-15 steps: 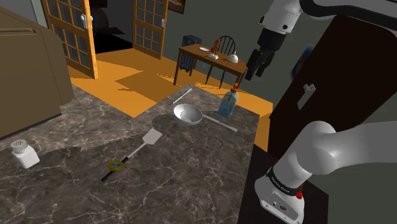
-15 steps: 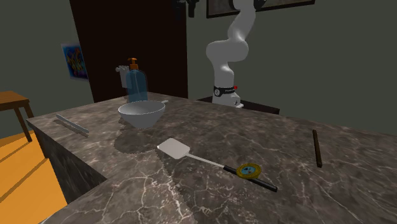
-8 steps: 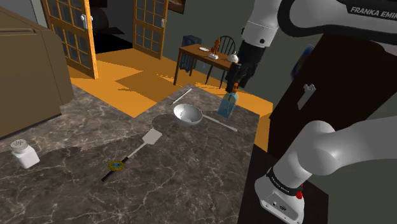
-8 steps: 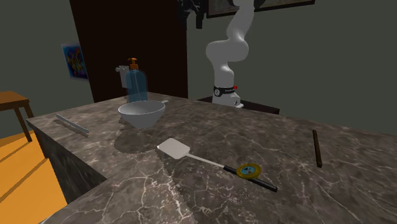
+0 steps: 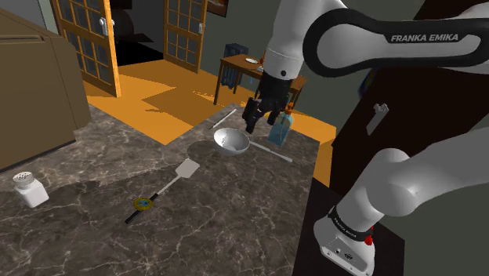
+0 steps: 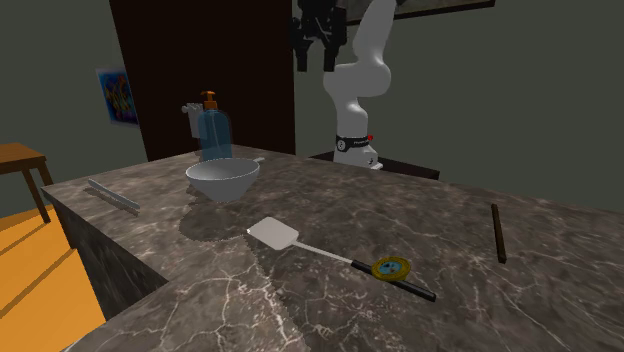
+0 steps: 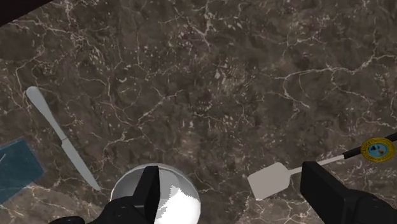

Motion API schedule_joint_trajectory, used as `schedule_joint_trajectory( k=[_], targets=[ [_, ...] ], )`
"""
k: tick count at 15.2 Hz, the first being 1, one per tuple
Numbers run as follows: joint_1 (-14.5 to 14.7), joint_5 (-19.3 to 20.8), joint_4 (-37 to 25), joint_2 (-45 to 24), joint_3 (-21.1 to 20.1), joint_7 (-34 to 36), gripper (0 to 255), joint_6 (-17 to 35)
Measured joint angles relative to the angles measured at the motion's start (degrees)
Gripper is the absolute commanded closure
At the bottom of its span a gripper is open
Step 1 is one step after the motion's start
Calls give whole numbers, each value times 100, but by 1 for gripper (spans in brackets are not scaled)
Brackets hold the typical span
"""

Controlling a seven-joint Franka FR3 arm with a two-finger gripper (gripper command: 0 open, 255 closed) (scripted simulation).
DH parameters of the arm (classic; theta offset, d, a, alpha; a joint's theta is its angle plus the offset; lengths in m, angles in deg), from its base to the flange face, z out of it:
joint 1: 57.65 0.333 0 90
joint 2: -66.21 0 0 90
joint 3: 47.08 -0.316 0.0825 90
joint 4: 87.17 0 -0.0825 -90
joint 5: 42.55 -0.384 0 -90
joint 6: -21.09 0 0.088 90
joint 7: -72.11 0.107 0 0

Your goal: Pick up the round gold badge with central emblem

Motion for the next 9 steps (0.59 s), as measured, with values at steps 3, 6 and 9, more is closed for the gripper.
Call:
schedule_joint_trajectory(
  k=[3,6,9],
  targets=[
    [3,17,-138,-485,-379,449,0,369],
    [-37,150,-259,-1069,-755,917,0,828],
    [-89,419,-566,-1726,-1114,1461,0,1139]
  ],
)
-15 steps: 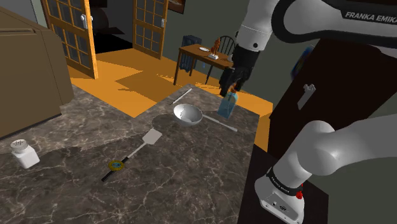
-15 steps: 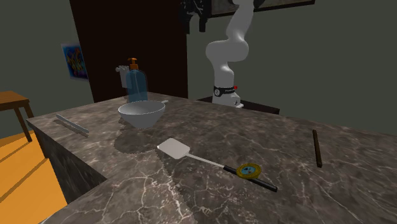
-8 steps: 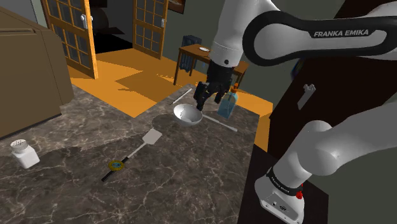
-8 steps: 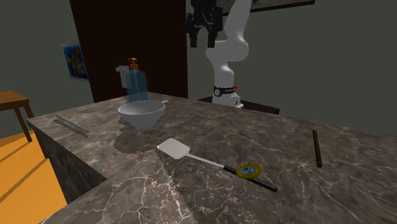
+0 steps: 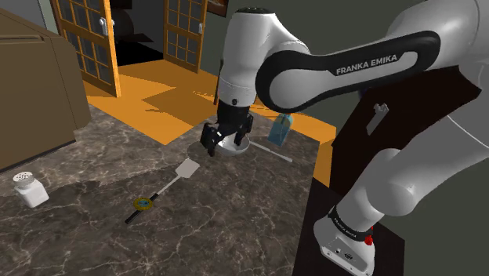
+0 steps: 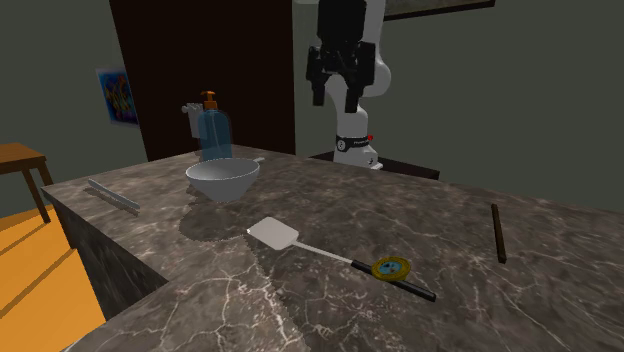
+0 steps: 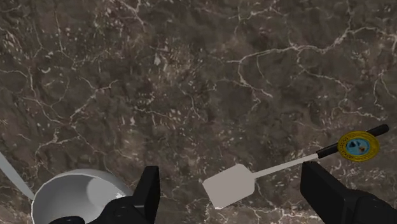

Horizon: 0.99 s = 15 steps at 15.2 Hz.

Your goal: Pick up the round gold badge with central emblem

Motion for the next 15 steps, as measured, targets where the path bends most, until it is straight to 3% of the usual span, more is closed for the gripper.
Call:
schedule_joint_trajectory(
  k=[7,15],
  targets=[
    [87,1144,-894,-1702,-554,1480,0,457],
    [916,2570,-2433,-3742,-326,2880,0,394]
  ],
)
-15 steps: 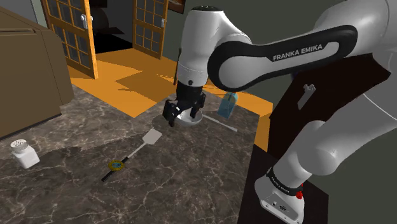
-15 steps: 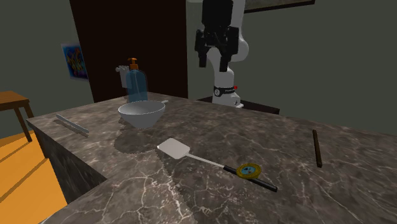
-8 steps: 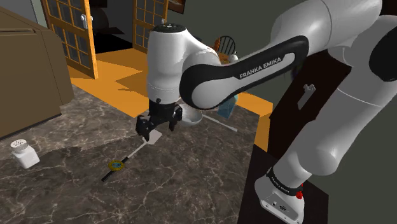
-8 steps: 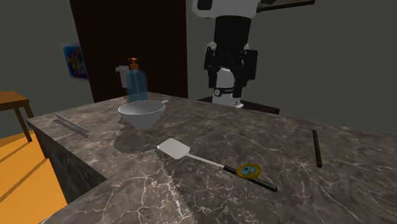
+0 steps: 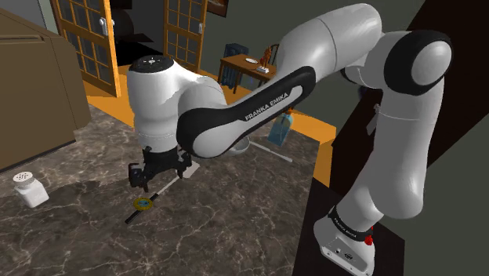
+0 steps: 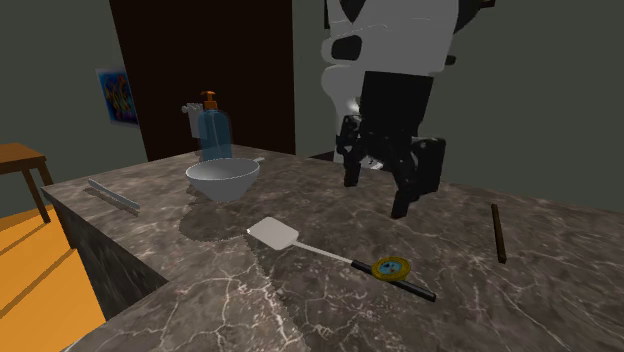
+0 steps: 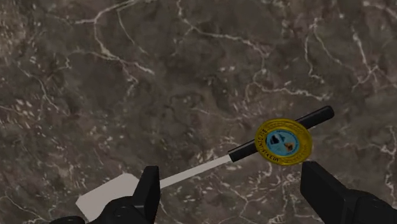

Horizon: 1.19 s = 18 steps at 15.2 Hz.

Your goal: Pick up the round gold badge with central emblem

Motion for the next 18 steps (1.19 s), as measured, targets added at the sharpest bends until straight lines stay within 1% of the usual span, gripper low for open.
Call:
schedule_joint_trajectory(
  k=[2,4,5,8,12,13,18],
  targets=[
    [322,284,-561,-562,148,253,0,-99],
    [609,471,-1096,-1033,275,423,0,-231],
    [679,532,-1209,-1172,321,468,0,-223],
    [761,637,-1291,-1382,402,542,0,-118],
    [797,740,-1235,-1539,476,618,0,80],
    [811,751,-1251,-1567,485,627,255,89],
    [830,760,-1296,-1584,488,635,255,84]
  ],
)
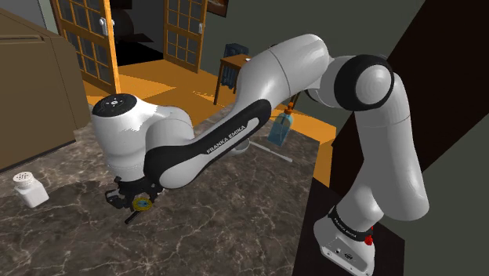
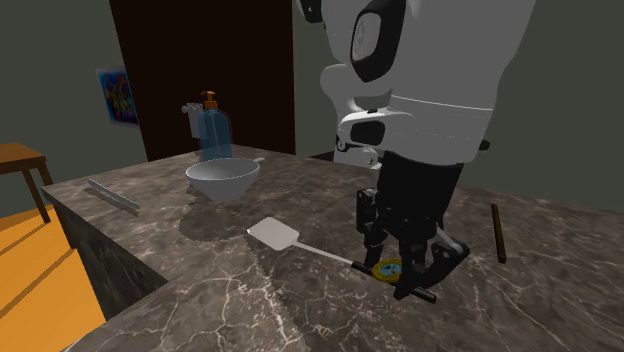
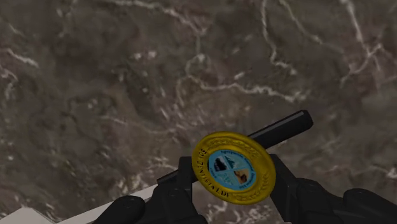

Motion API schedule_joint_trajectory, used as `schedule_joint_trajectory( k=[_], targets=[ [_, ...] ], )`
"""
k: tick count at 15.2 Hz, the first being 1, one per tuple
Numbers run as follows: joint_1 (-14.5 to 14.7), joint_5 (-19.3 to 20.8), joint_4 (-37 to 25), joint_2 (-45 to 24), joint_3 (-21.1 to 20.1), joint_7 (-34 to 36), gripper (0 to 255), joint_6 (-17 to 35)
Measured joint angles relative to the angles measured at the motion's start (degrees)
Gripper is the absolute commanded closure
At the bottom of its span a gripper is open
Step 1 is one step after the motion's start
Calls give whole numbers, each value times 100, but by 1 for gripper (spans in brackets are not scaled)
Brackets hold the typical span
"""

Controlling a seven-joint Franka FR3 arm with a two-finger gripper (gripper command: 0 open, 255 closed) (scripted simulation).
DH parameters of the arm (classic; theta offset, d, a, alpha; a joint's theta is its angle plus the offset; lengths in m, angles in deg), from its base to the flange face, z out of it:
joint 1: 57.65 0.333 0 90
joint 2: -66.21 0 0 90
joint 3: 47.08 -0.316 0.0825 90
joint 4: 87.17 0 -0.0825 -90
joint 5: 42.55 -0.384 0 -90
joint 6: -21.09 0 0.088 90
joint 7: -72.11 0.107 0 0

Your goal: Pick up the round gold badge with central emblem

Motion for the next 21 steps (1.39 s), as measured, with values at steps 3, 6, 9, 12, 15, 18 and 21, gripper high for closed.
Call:
schedule_joint_trajectory(
  k=[3,6,9,12,15,18,21],
  targets=[
    [-2,-2,3,5,-2,-2,255,1],
    [-16,-11,15,21,-9,-14,255,-5],
    [-54,-80,13,134,-56,-66,255,-126],
    [-83,-154,-20,254,-109,-119,255,-267],
    [-106,-233,-78,373,-163,-174,255,-432],
    [-133,-304,-107,491,-211,-221,255,-565],
    [-169,-378,-141,614,-258,-279,255,-704]
  ],
)
